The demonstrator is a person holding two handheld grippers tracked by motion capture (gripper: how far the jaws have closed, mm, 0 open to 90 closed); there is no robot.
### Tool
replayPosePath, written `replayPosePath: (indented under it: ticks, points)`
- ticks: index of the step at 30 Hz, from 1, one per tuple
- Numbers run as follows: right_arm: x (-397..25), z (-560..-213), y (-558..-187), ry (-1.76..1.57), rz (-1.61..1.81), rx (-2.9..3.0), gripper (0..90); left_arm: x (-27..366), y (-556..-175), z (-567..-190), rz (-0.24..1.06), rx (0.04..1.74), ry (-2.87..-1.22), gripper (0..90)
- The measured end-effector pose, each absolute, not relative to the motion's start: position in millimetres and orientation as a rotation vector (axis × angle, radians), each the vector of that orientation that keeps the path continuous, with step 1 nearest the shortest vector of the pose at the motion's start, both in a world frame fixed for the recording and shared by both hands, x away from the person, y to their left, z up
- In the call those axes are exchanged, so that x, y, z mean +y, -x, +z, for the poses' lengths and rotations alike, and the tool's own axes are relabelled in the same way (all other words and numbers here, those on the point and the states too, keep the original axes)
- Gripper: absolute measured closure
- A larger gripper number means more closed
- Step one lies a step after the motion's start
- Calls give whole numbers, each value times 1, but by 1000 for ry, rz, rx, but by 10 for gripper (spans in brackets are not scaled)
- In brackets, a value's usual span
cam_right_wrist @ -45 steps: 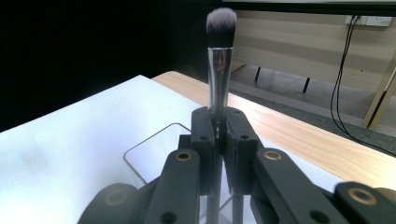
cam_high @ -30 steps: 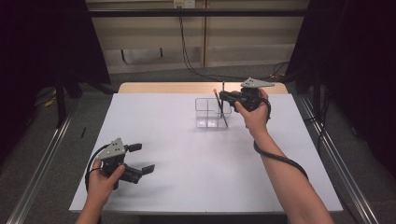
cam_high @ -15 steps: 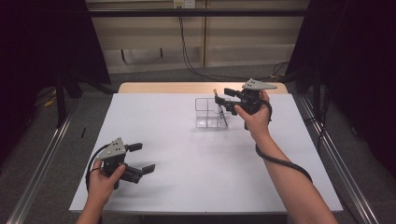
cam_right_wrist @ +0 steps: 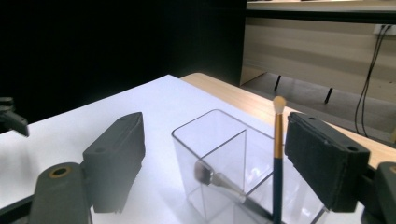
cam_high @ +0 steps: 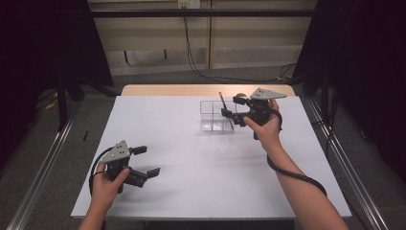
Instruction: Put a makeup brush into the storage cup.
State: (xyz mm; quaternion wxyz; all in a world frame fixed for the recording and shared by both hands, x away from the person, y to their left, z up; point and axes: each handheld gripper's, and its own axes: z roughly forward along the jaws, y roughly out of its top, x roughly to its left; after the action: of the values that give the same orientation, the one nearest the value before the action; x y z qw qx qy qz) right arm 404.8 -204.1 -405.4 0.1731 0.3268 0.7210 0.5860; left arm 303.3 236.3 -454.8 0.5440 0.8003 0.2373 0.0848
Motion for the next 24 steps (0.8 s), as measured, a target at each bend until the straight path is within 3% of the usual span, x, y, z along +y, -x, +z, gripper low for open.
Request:
replayPosePath:
  ticks: [24]
  points:
    - [-209,-416,-385,-862,1664,2120,65,234,-304,-453,214,554,-1901,4]
